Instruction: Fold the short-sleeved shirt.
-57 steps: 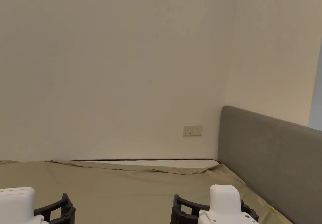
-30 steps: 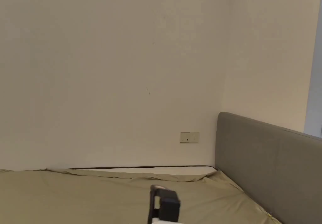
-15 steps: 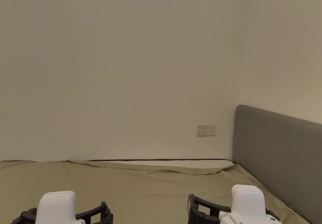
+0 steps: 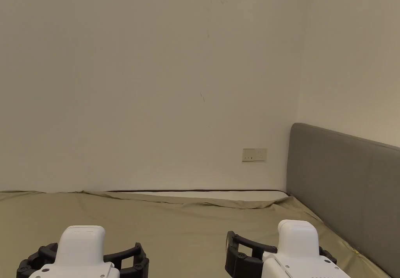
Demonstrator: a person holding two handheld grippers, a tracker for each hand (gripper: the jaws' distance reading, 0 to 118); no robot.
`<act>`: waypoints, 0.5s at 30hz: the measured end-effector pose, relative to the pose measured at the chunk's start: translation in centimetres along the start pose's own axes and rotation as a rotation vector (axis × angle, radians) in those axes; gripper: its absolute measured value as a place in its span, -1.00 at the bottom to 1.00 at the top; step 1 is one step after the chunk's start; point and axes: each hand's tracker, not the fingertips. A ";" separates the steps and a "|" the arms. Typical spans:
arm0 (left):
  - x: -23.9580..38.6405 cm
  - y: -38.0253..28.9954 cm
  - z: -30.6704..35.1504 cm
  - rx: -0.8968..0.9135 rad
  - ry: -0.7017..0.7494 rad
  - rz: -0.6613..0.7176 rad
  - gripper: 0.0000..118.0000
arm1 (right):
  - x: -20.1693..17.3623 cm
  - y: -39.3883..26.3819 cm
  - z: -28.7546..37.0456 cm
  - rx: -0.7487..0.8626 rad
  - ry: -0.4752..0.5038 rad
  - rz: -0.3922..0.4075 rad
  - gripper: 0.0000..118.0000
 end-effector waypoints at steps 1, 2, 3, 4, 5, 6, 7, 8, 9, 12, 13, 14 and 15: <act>0.0 0.1 0.1 0.005 -0.002 -0.001 1.00 | 0.0 0.0 0.0 0.000 -0.005 0.001 0.99; 0.1 0.1 0.1 0.010 -0.002 -0.002 1.00 | 0.0 0.0 0.0 0.001 -0.007 -0.001 0.99; 0.2 0.1 0.2 0.014 -0.001 -0.002 1.00 | 0.0 0.0 0.1 0.000 -0.008 -0.004 0.99; 0.2 0.1 0.2 0.017 -0.005 -0.002 1.00 | 0.0 0.0 0.1 -0.001 -0.008 -0.007 0.97; 0.1 0.1 0.3 0.027 -0.020 -0.001 1.00 | 0.0 0.1 0.2 -0.006 -0.005 -0.018 0.91; 0.1 0.1 0.4 0.037 -0.051 -0.001 0.61 | 0.1 0.2 0.3 -0.007 0.016 -0.039 0.45; 0.1 0.3 0.5 0.061 -0.094 -0.014 -0.40 | 0.2 0.2 0.3 -0.004 0.055 -0.058 -0.29; 0.4 0.4 0.0 0.053 -0.103 -0.056 -1.00 | 0.1 0.2 0.1 -0.009 0.043 -0.038 -0.87; 0.4 0.3 -0.2 0.030 -0.147 -0.084 -1.00 | -0.2 0.1 -0.3 -0.038 0.016 0.010 -0.89; 0.7 -0.5 0.1 0.047 -0.116 -0.053 -1.00 | 0.3 -0.7 -0.2 -0.071 0.038 0.014 -0.89; 0.7 -0.6 0.3 0.067 -0.108 -0.057 -1.00 | 0.3 -0.9 0.0 -0.072 0.037 0.007 -0.89; 0.8 -0.7 0.5 0.102 -0.093 -0.066 -1.00 | 0.5 -1.2 0.2 -0.074 0.039 0.001 -0.89; 0.7 -0.8 0.7 0.138 -0.072 -0.058 -1.00 | 0.6 -1.5 0.3 -0.075 0.036 -0.005 -0.89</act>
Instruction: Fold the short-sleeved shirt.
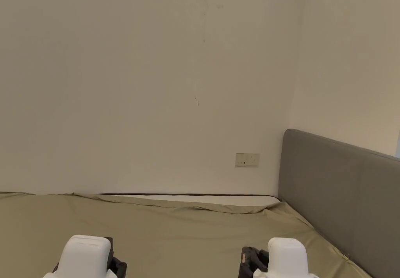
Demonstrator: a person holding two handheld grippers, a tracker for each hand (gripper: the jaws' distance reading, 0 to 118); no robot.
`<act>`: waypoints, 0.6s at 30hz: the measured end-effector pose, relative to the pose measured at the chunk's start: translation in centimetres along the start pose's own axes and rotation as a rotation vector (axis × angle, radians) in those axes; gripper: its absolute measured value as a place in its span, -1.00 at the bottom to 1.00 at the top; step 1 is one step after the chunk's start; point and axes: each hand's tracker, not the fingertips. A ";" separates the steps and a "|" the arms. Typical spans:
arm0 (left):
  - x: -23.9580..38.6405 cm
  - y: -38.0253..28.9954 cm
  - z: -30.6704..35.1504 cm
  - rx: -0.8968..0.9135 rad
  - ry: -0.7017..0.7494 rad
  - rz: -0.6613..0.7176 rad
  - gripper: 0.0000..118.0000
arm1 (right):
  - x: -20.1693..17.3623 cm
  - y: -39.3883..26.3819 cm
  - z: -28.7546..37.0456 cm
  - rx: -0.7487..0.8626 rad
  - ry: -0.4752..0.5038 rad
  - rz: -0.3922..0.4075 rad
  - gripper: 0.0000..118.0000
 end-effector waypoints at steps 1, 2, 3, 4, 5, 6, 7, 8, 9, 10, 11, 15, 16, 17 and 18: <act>0.2 -0.4 0.3 0.026 0.023 0.032 -1.00 | 0.2 -0.2 0.1 0.004 -0.008 -0.006 -0.89; 0.0 -0.4 0.4 0.039 0.013 0.068 -1.00 | 0.3 -0.3 0.2 0.002 -0.023 -0.011 -0.89; -0.3 -0.3 0.4 0.029 0.019 0.105 -1.00 | 0.6 -0.3 0.1 -0.002 -0.035 -0.021 -0.89; -0.8 0.0 0.2 -0.002 0.014 0.136 -1.00 | 0.8 -0.3 0.0 -0.009 -0.041 -0.029 -0.89; -1.3 0.1 0.0 -0.032 -0.009 0.160 -1.00 | 1.0 -0.2 -0.2 -0.012 -0.044 -0.034 -0.89; -1.8 0.3 -0.2 -0.064 -0.027 0.173 -0.99 | 0.9 -0.1 -0.3 -0.012 -0.047 -0.034 -0.89; -2.7 0.5 -0.4 -0.105 -0.022 0.169 -0.99 | 0.6 0.1 -0.6 -0.008 -0.053 -0.028 -0.89; -3.7 0.7 -0.4 -0.126 -0.004 0.152 -1.00 | 0.1 0.2 -1.0 -0.002 -0.051 -0.023 -0.89; -4.5 0.8 -0.1 -0.131 0.030 0.133 -1.00 | -0.6 0.4 -1.4 0.002 -0.033 -0.017 -0.89; -5.9 0.7 0.4 -0.129 0.094 0.113 -1.00 | -1.9 0.6 -2.1 0.002 0.012 -0.010 -0.89; -7.5 0.6 1.0 -0.129 0.158 0.101 -1.00 | -3.5 0.8 -2.8 -0.004 0.066 -0.005 -0.89; -15.4 -0.3 4.5 -0.202 0.425 0.106 -0.99 | -12.7 1.0 -5.0 -0.017 0.326 0.051 -0.89; -17.9 -0.7 5.8 -0.223 0.481 0.131 -0.99 | -15.8 0.9 -5.2 -0.016 0.405 0.070 -0.89; -20.3 -1.2 7.2 -0.238 0.539 0.155 -0.99 | -18.9 0.8 -5.2 -0.013 0.485 0.089 -0.89; -22.1 -1.6 8.4 -0.256 0.594 0.166 -0.99 | -21.4 0.7 -5.0 -0.013 0.556 0.102 -0.89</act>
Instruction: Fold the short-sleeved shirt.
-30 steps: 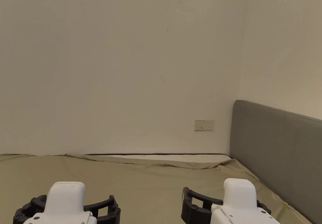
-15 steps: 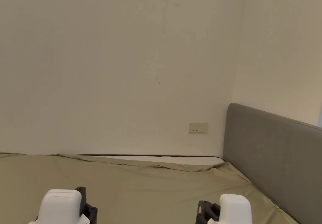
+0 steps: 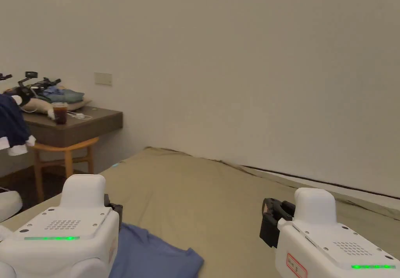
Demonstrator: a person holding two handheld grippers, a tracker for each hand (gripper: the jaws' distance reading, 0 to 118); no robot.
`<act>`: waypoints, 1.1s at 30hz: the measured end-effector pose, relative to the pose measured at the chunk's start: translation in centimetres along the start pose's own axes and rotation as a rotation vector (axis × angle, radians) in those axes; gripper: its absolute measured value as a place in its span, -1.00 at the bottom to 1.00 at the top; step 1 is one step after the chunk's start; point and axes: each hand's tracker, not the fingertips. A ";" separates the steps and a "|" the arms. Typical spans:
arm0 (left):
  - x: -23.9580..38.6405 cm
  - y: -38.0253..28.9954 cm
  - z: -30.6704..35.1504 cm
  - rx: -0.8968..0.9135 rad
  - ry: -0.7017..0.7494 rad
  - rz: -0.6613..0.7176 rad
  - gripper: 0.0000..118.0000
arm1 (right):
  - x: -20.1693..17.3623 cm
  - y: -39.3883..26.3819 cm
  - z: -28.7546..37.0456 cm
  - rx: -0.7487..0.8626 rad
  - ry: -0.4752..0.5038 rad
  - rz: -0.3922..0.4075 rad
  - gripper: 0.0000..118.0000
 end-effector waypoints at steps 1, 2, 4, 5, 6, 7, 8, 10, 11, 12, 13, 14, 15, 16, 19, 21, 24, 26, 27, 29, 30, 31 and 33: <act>-2.3 -0.2 -0.1 -0.020 0.069 0.012 -0.99 | -2.6 0.2 -1.2 0.000 0.083 0.003 -0.89; -4.3 -0.6 -0.1 -0.033 0.127 0.014 -0.99 | -4.7 0.2 -2.1 0.002 0.170 -0.015 -0.89; -6.8 -1.1 -0.1 -0.044 0.182 -0.006 -0.99 | -7.5 0.4 -3.4 -0.011 0.249 -0.062 -0.89; -7.6 -1.3 -0.2 -0.054 0.191 -0.021 -0.99 | -8.5 0.5 -3.9 -0.010 0.266 -0.084 -0.89; -7.8 -1.5 -0.3 -0.056 0.185 -0.022 -0.99 | -8.7 0.4 -3.9 -0.011 0.268 -0.094 -0.89; -7.7 -1.7 -0.3 -0.064 0.178 -0.026 -0.99 | -8.7 0.4 -4.2 -0.010 0.261 -0.091 -0.89; -7.4 -1.9 -0.7 -0.072 0.151 -0.032 -0.99 | -8.6 0.3 -4.5 -0.009 0.261 -0.092 -0.89; -6.1 -2.3 -2.0 -0.090 0.097 -0.056 -0.99 | -7.7 -0.1 -4.7 -0.018 0.232 -0.079 -0.89; -5.0 -2.6 -2.7 -0.104 0.072 -0.071 -0.99 | -7.3 -0.4 -4.9 -0.023 0.212 -0.070 -0.89; -4.3 -2.8 -3.4 -0.116 0.049 -0.080 -0.99 | -6.9 -0.6 -5.1 -0.028 0.196 -0.066 -0.89; -3.3 -3.2 -4.3 -0.135 0.021 -0.086 -0.99 | -6.3 -1.0 -5.3 -0.034 0.185 -0.063 -0.89; -2.4 -3.5 -5.4 -0.158 -0.011 -0.089 -0.99 | -5.7 -1.4 -5.6 -0.043 0.175 -0.061 -0.89; -1.7 -3.7 -6.2 -0.179 -0.036 -0.086 -0.99 | -5.3 -1.6 -5.8 -0.052 0.166 -0.057 -0.89; -0.9 -4.1 -7.4 -0.203 -0.063 -0.083 -0.99 | -4.9 -2.0 -6.2 -0.060 0.155 -0.052 -0.89; 1.0 -5.1 -11.5 -0.276 -0.154 -0.037 -0.99 | -3.5 -3.0 -7.3 -0.081 0.130 -0.028 -0.89; 2.6 -6.2 -14.9 -0.299 -0.212 0.012 -0.50 | -2.1 -3.7 -7.8 -0.103 0.122 -0.017 -0.89; 5.8 -8.3 -21.3 -0.413 -0.304 -0.059 0.66 | 0.3 -5.1 -8.1 -0.137 0.097 0.002 -0.89; 8.3 -9.8 -26.7 -0.659 -0.454 -0.070 0.74 | 2.2 -6.3 -8.4 -0.173 0.065 -0.006 -0.89; 9.4 -10.6 -28.8 -0.768 -0.470 -0.075 0.74 | 3.1 -6.8 -8.5 -0.188 0.056 -0.020 -0.89; 11.8 -12.8 -32.7 -0.884 -0.472 -0.092 0.74 | 5.0 -8.0 -8.9 -0.227 0.039 -0.049 -0.89; 12.8 -13.5 -33.9 -0.848 -0.472 -0.095 0.74 | 5.7 -8.6 -9.0 -0.240 0.027 -0.058 -0.89; 14.2 -14.2 -35.1 -0.812 -0.440 -0.136 0.75 | 6.5 -9.3 -9.2 -0.257 0.012 -0.064 -0.89; 16.3 -15.5 -37.4 -0.766 -0.390 -0.235 0.75 | 7.9 -10.6 -9.4 -0.290 -0.019 -0.075 -0.89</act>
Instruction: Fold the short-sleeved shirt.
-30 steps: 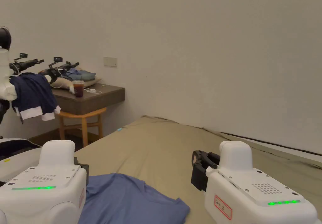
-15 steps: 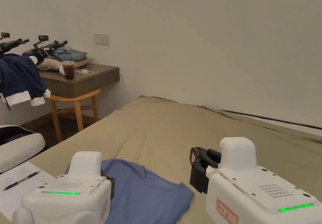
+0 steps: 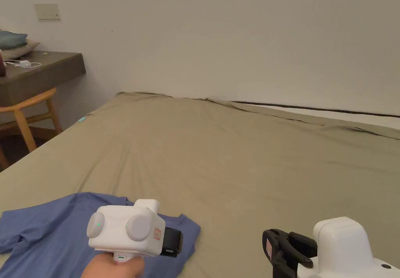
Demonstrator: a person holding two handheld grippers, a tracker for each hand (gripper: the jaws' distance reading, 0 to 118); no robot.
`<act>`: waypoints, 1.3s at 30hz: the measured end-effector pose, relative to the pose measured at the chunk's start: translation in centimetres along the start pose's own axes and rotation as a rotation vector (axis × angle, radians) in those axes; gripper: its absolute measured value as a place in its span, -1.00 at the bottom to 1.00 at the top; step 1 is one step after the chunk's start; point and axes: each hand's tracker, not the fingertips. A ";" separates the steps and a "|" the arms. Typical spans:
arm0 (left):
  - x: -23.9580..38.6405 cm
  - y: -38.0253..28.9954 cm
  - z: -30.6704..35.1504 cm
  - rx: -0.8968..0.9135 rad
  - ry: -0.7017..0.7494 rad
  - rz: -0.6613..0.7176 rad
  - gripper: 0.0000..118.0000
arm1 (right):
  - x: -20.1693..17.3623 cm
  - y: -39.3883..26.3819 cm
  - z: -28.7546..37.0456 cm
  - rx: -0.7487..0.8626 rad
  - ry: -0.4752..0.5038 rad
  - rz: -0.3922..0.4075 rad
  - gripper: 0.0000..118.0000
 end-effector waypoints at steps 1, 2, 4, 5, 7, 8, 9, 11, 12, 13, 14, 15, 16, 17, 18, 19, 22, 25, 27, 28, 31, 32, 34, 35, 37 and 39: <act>0.3 0.6 -1.8 -0.007 -0.017 0.020 0.78 | 0.7 -0.6 -0.3 -0.019 -0.019 -0.011 -0.89; 0.7 0.7 -3.4 -0.011 -0.012 0.028 0.82 | 1.4 -1.2 -0.6 -0.036 -0.026 -0.020 -0.89; 1.0 1.2 -6.4 -0.044 -0.004 0.034 0.87 | 2.5 -2.1 -1.0 -0.068 -0.035 -0.035 -0.89; 1.0 0.9 -8.0 -0.064 0.037 0.026 0.87 | 3.0 -2.6 -1.1 -0.082 -0.043 -0.039 -0.89; 0.9 0.1 -11.0 -0.135 0.115 -0.022 0.89 | 3.7 -3.2 -1.2 -0.095 -0.053 -0.044 -0.89; 0.2 -0.6 -11.8 -0.188 0.142 -0.045 0.94 | 4.0 -3.5 -1.1 -0.101 -0.059 -0.047 -0.89; -0.5 -0.6 -10.7 -0.072 0.041 0.048 0.94 | 4.2 -3.7 -0.9 -0.103 -0.063 -0.054 -0.89; -0.3 -0.4 -10.6 -0.137 0.065 0.041 0.94 | 4.6 -4.0 -0.4 -0.098 -0.063 -0.079 -0.89; -0.1 -0.6 -10.5 -0.131 0.063 0.035 0.94 | 4.7 -4.0 -0.2 -0.097 -0.063 -0.088 -0.89; -0.3 -0.6 -10.2 -0.143 0.070 0.031 0.94 | 4.6 -4.1 0.1 -0.096 -0.063 -0.093 -0.89; -0.7 -0.5 -9.9 -0.163 0.071 0.044 0.93 | 4.5 -4.1 0.3 -0.093 -0.063 -0.095 -0.89; -0.7 -0.4 -9.8 -0.168 0.069 0.064 0.82 | 4.5 -4.1 0.6 -0.085 -0.065 -0.091 -0.89; -0.5 -0.3 -9.6 -0.167 0.073 0.068 0.67 | 4.4 -4.0 1.0 -0.069 -0.078 -0.078 -0.89; -0.4 -0.2 -9.3 -0.158 0.083 0.065 0.36 | 4.3 -3.8 1.6 -0.045 -0.110 -0.062 -0.89; -0.4 0.0 -8.7 -0.136 0.079 0.072 0.00 | 4.4 -3.6 2.2 -0.021 -0.133 -0.054 -0.89; -0.1 0.3 -7.9 -0.084 0.109 0.069 -0.27 | 4.6 -3.3 3.1 0.005 -0.151 -0.047 -0.89; -0.9 0.2 -7.1 -0.067 0.133 0.105 -0.82 | 5.4 -2.5 5.1 0.073 -0.216 -0.043 -0.89; -1.3 0.1 -5.7 -0.055 0.124 0.127 -0.82 | 6.2 -1.7 6.9 0.114 -0.254 -0.026 -0.89; -0.6 1.1 -3.8 0.024 0.116 0.103 -0.82 | 6.7 -1.3 8.2 0.134 -0.286 -0.007 -0.89; 0.4 1.8 -3.0 0.043 0.151 0.076 -0.82 | 7.0 -1.2 8.9 0.142 -0.302 -0.013 -0.89; 5.3 4.4 -1.4 0.063 0.119 0.036 -0.82 | 8.2 -0.5 11.3 0.157 -0.332 -0.037 -0.89; 7.9 5.2 -1.3 0.063 0.104 -0.010 -0.82 | 8.7 -0.3 12.3 0.168 -0.373 -0.039 -0.89; 13.9 5.9 -1.6 0.060 0.046 -0.111 -0.82 | 9.9 0.0 14.9 0.192 -0.439 -0.046 -0.89; 17.4 6.1 -1.8 0.059 -0.002 -0.149 -0.82 | 10.6 0.1 16.4 0.203 -0.469 -0.055 -0.89; 25.0 5.8 -1.7 0.062 -0.110 -0.200 -0.82 | 12.0 0.3 19.6 0.224 -0.537 -0.062 -0.89; 33.4 4.4 -1.3 0.066 -0.221 -0.298 -0.82 | 13.4 0.6 23.0 0.229 -0.630 -0.038 -0.89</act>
